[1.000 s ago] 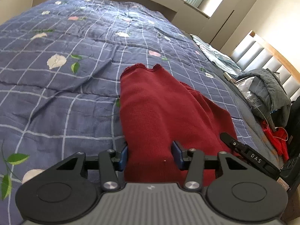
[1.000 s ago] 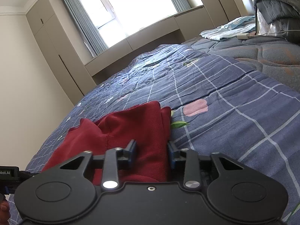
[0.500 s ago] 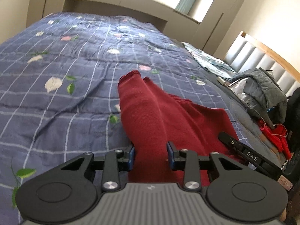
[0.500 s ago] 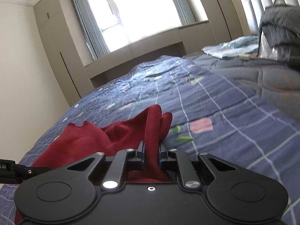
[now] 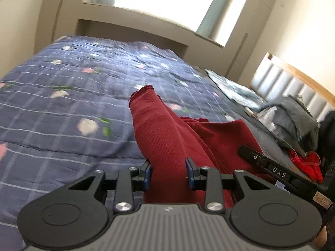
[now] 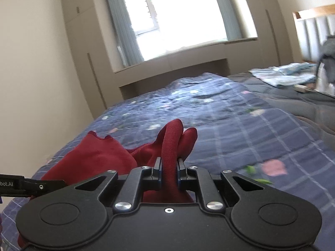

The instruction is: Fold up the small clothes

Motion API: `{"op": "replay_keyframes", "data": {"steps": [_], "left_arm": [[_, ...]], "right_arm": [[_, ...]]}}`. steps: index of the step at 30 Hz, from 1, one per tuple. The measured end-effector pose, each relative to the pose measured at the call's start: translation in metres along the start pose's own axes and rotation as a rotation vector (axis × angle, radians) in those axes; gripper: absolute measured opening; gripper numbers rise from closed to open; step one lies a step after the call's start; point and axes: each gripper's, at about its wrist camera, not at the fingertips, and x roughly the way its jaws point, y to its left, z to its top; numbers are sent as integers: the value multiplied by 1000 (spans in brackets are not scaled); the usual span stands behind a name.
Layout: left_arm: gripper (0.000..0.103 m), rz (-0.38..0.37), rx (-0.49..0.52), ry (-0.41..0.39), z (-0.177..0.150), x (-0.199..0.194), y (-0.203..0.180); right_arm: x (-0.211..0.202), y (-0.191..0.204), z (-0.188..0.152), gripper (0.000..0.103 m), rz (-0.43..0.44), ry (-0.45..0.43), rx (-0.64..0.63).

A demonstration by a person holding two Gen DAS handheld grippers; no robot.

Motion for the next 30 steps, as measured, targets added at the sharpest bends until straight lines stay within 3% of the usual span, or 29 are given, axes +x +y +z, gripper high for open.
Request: {"op": "replay_keyframes", "data": {"steps": [8, 12, 14, 17, 20, 23, 25, 29, 30], "left_arm": [[35, 114, -71, -56, 14, -24, 78], [36, 151, -130, -9, 5, -11, 114], [36, 162, -155, 18, -3, -4, 127], [39, 149, -191, 23, -14, 0, 140], [45, 157, -209, 21, -19, -1, 144], [63, 188, -208, 15, -20, -6, 140], [79, 204, -204, -3, -19, -14, 137], [91, 230, -199, -45, -18, -38, 123], [95, 240, -192, -58, -19, -45, 118]], "right_arm": [[51, 73, -8, 13, 91, 44, -43], [79, 94, -35, 13, 63, 122, -76], [84, 95, -45, 14, 8, 134, -95], [84, 88, -47, 17, 14, 142, -68], [85, 86, -46, 27, 4, 158, -76], [77, 86, -44, 39, -9, 153, -84], [71, 84, -40, 60, -24, 145, -88], [43, 83, -34, 72, -22, 103, -96], [35, 83, -32, 80, -21, 90, -96]]}}
